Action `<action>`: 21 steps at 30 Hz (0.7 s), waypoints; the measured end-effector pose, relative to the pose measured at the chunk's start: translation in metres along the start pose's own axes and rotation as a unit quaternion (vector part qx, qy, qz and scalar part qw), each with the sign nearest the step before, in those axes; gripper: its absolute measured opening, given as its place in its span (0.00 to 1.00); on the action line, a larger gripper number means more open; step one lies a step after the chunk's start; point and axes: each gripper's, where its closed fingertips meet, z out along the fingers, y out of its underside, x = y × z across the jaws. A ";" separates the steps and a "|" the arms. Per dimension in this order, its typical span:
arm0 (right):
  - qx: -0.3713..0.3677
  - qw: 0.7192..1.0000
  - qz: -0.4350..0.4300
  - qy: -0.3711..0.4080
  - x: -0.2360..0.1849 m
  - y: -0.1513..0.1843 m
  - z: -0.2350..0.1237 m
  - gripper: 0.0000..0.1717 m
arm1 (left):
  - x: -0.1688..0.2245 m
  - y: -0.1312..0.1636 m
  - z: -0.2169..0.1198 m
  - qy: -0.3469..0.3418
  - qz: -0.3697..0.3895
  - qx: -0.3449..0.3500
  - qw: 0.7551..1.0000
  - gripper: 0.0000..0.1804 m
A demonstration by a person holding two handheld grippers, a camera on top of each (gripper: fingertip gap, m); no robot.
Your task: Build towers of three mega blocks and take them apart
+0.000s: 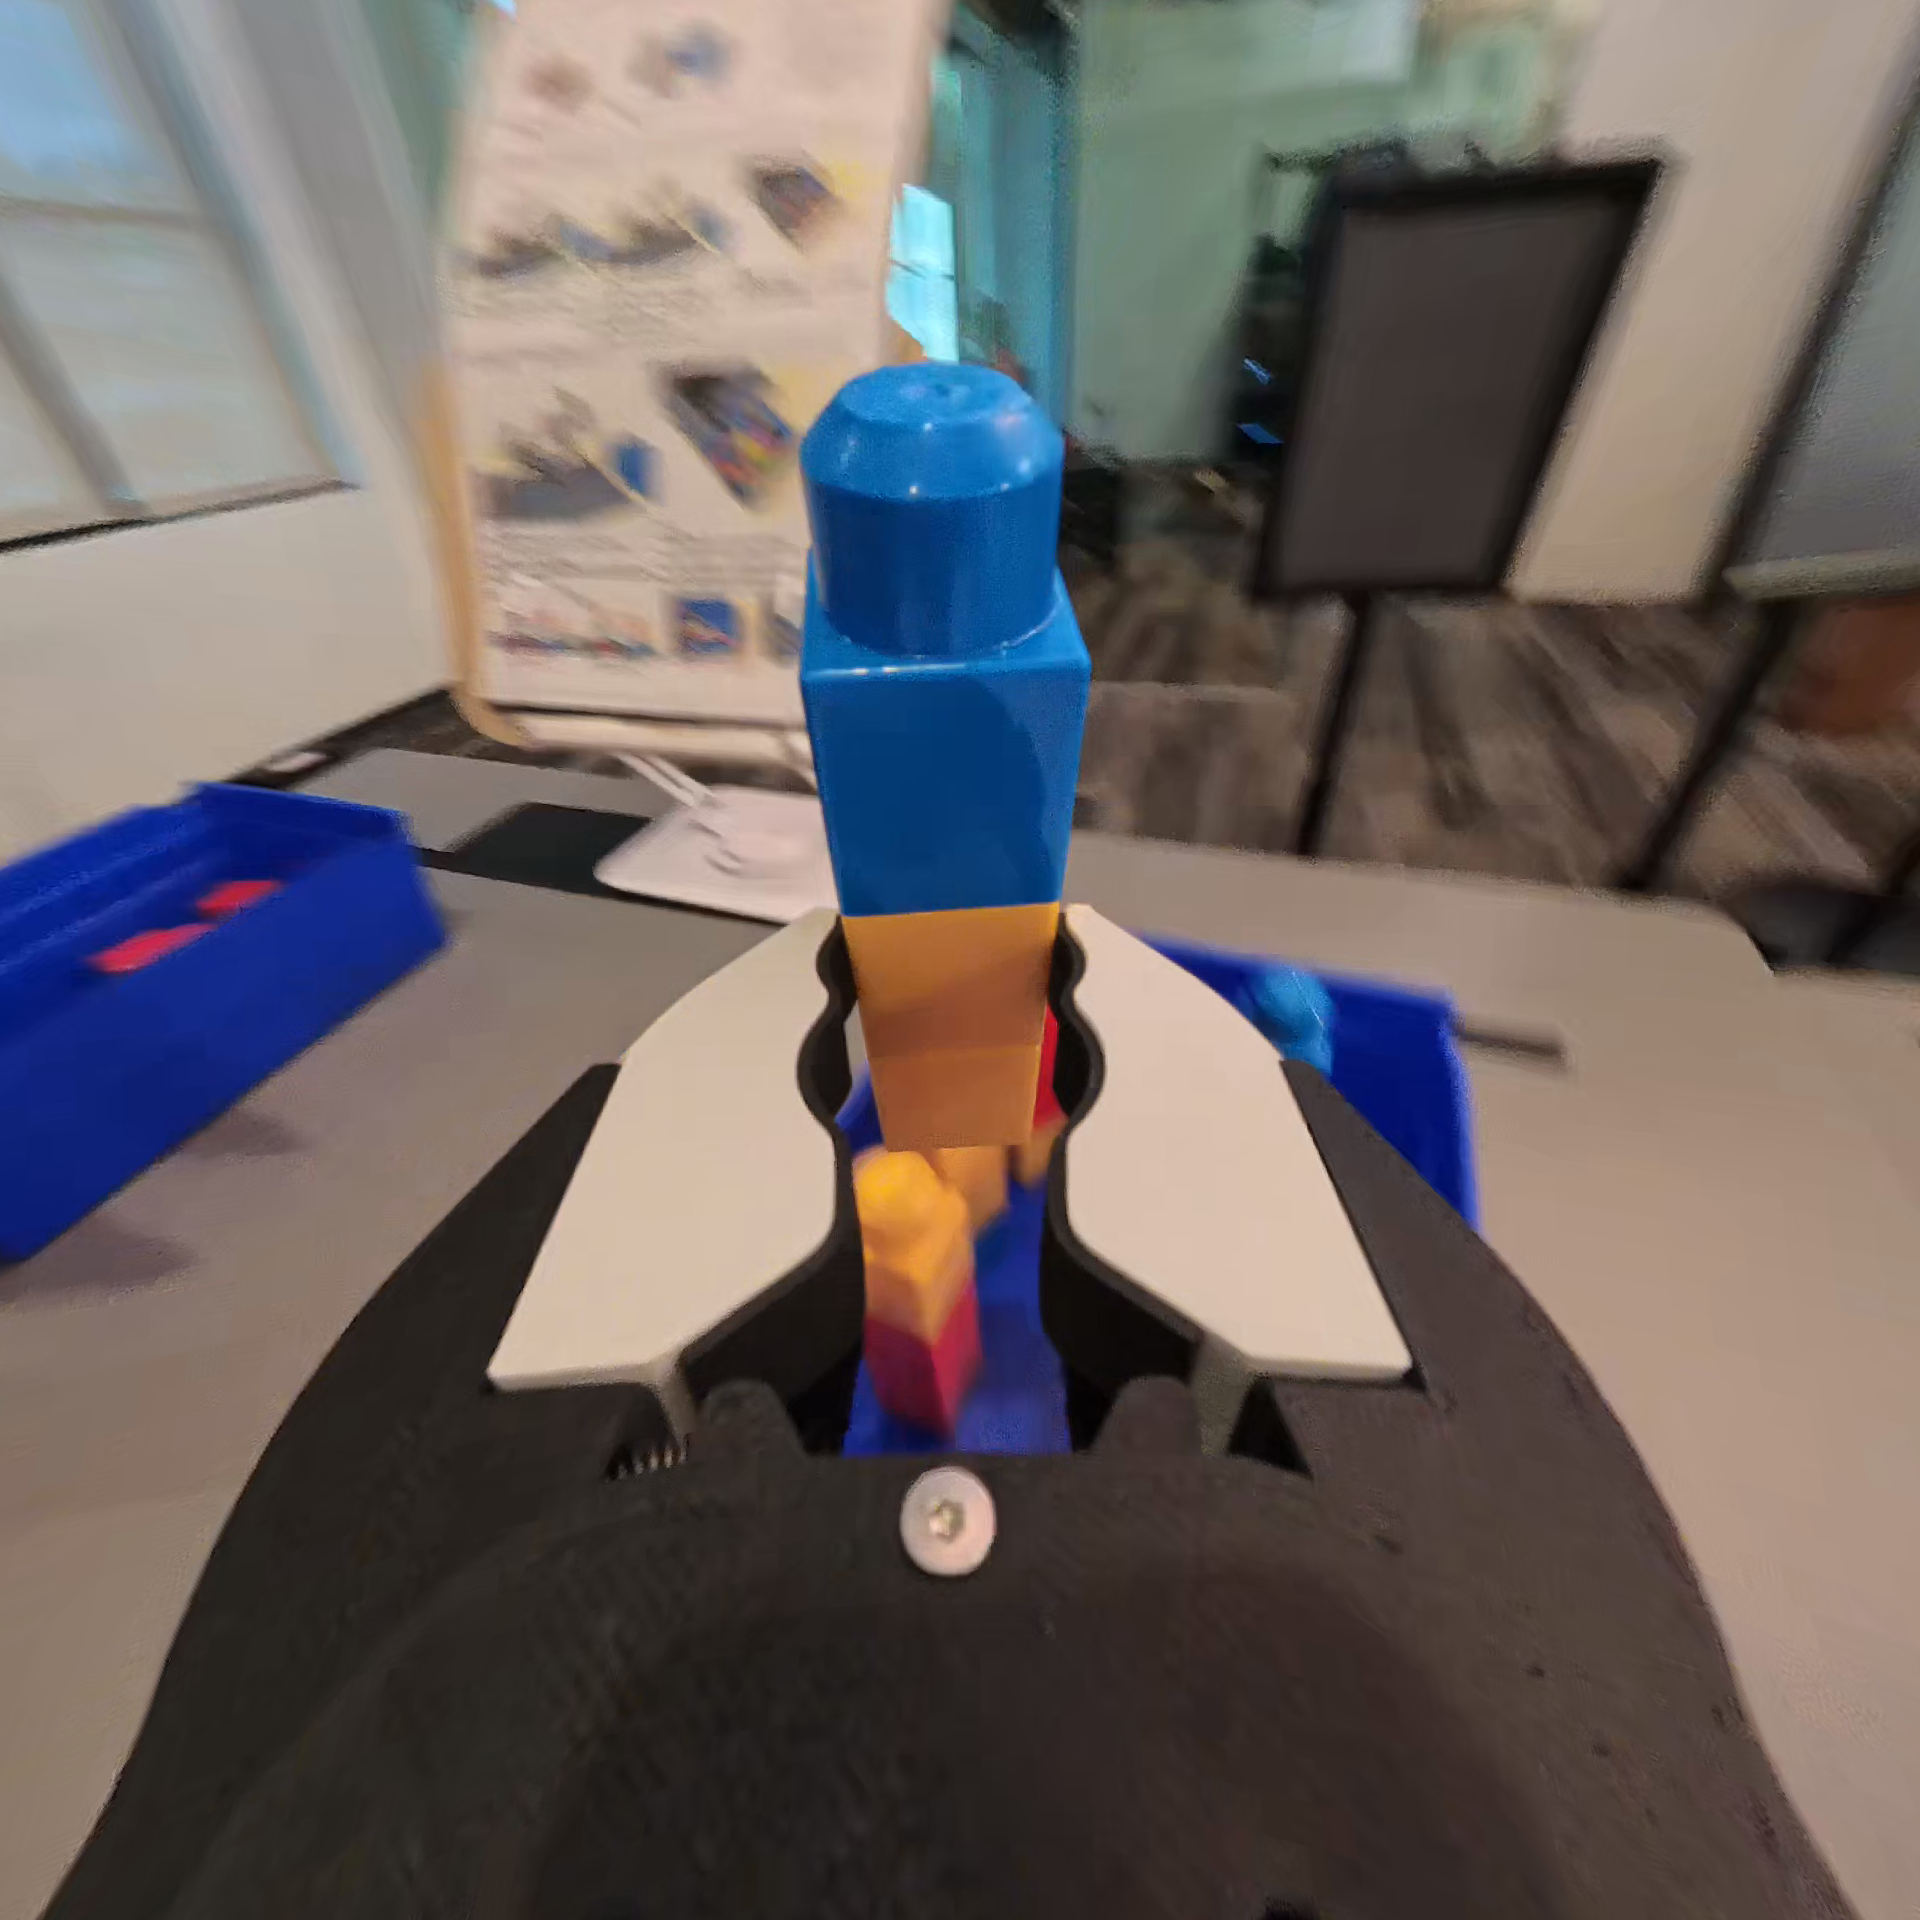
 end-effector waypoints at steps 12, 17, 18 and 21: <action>-0.228 0.965 0.001 0.133 0.057 0.160 0.024 0.22 | 0.010 0.000 0.002 -0.003 0.019 -0.009 1.000 0.31; -0.256 0.957 -0.008 0.138 0.064 0.166 0.026 0.22 | 0.015 0.002 0.008 0.004 0.021 -0.016 1.000 0.30; -0.261 0.955 -0.010 0.140 0.066 0.167 0.025 0.22 | 0.015 0.004 0.009 0.005 0.022 -0.019 1.000 0.30; -0.281 0.950 -0.011 0.136 0.066 0.175 0.022 0.22 | 0.015 0.006 0.011 0.006 0.023 -0.026 0.999 0.30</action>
